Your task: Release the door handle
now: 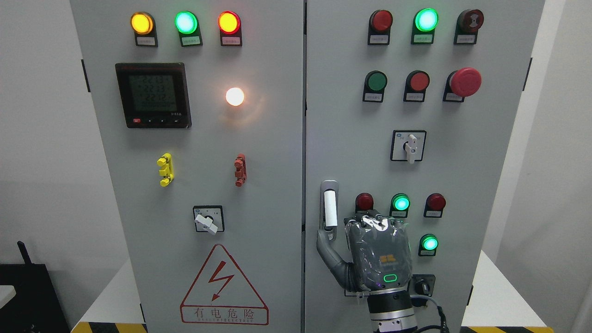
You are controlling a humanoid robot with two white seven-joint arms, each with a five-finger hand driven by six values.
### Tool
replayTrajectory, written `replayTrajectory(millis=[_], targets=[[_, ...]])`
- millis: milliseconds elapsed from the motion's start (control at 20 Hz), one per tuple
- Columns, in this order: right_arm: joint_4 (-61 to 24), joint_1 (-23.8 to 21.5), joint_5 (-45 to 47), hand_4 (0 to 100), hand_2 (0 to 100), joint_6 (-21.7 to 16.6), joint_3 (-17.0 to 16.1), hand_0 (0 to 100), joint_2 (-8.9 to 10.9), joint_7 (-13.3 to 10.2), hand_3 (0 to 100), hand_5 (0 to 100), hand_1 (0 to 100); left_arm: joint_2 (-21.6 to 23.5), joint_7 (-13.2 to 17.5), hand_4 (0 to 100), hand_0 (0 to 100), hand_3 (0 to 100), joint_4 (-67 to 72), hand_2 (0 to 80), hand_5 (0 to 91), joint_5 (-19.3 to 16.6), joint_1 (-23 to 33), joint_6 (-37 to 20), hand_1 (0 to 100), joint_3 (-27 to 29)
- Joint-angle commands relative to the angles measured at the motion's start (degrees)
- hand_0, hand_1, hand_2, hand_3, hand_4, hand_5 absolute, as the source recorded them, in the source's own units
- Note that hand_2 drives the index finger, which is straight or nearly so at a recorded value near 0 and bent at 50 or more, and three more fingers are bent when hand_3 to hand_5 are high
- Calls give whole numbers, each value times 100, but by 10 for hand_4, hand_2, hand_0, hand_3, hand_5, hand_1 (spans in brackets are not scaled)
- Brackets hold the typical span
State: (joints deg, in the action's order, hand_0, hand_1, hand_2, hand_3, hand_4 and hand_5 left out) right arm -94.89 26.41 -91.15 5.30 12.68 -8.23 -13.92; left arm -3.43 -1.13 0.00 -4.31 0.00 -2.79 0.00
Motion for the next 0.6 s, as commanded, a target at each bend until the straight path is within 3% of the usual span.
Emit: replayTrajectory(millis=[0,551], targets=[[58,31,0,891,939,6,-2,440,-3,3,1000,951,11,0,-1,0,120,0,53,0,0,0,-17,-2,389,9],[146,92,0,935,945,50,-37,437,-3,12,1000,951,12,0,-1,0,120,0,53,0,0,0,-17,-2,389,9]])
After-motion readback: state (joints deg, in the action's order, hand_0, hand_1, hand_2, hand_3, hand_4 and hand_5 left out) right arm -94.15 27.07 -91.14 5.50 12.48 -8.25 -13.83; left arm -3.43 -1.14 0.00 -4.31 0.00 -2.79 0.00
